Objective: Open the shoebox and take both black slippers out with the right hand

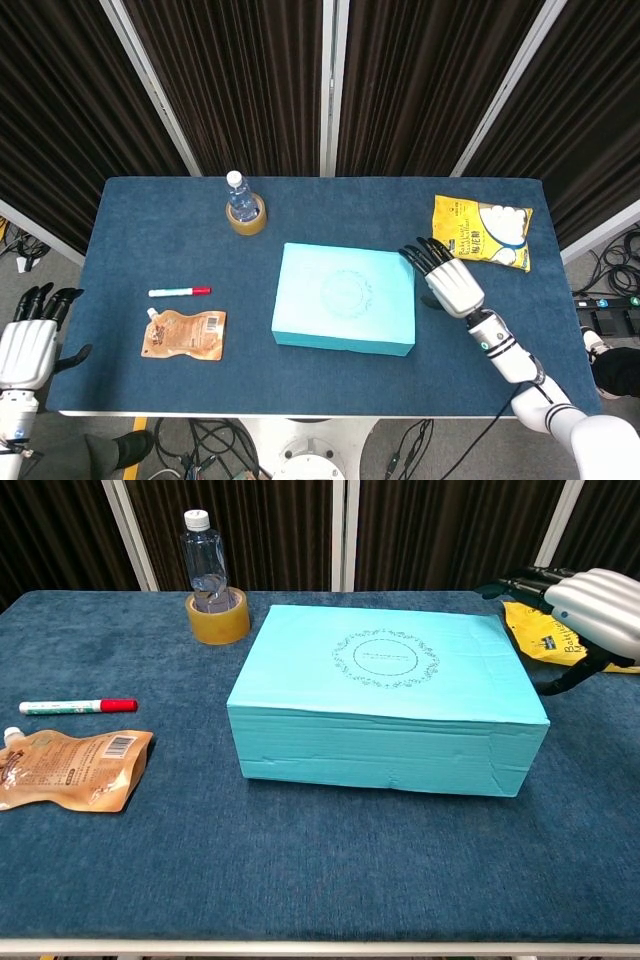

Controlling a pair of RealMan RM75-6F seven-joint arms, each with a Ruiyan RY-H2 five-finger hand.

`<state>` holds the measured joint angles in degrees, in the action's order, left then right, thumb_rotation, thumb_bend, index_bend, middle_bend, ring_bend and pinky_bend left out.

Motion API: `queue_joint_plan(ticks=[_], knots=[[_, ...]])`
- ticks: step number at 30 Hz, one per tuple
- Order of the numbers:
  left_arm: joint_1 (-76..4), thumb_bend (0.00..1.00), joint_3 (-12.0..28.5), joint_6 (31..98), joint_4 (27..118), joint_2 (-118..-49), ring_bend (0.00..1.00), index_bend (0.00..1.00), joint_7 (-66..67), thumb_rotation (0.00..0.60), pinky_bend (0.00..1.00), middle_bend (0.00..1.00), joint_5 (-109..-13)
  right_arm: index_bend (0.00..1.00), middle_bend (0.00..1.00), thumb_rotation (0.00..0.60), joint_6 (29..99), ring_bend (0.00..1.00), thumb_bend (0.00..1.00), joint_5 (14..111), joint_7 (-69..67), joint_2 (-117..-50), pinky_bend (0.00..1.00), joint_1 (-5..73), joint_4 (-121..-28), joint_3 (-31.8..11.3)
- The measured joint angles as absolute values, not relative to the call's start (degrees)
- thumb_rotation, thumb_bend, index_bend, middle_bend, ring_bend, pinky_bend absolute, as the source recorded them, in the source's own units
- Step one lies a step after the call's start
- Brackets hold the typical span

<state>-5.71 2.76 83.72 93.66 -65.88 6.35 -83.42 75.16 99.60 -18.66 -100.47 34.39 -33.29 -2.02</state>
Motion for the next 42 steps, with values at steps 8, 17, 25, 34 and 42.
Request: queue_joint_plan(ticks=[8,17,25,34,42], knots=[[-5.89,0.17,2.74,83.35,94.14,-65.50,0.07,0.16,6.07,0.600,0.07,0.17,-83.36,0.19,0.15,0.600,76.70,0.05,0.15,100.11,-21.24,-103.27,0.10,35.44,-28.28,-0.23],[-5.99,0.17,2.75,83.21,94.34,-65.32,0.07,0.16,5.98,0.600,0.07,0.17,-83.34,0.47,0.32,0.600,79.68,0.18,0.61,100.71,-25.46,-104.79,0.14,35.83,-23.90,1.59],[-6.17,0.17,2.71,82.91,94.62,-65.15,0.07,0.16,6.02,0.600,0.07,0.17,-83.30,0.49,0.34,0.600,79.85,0.21,0.63,99.18,-32.15,-105.10,0.16,35.20,-24.49,1.68],[-6.58,0.17,2.79,82.61,94.50,-65.08,0.07,0.16,5.71,0.600,0.07,0.17,-83.60,0.49,0.34,0.600,74.35,0.24,0.63,93.78,-45.20,-100.41,0.16,34.73,-38.60,-0.64],[-6.67,0.17,2.80,82.77,94.65,-64.86,0.07,0.16,5.60,0.600,0.07,0.17,-83.88,0.49,0.35,0.600,62.14,0.24,0.63,86.41,-55.95,-91.29,0.15,35.66,-57.61,-3.71]])
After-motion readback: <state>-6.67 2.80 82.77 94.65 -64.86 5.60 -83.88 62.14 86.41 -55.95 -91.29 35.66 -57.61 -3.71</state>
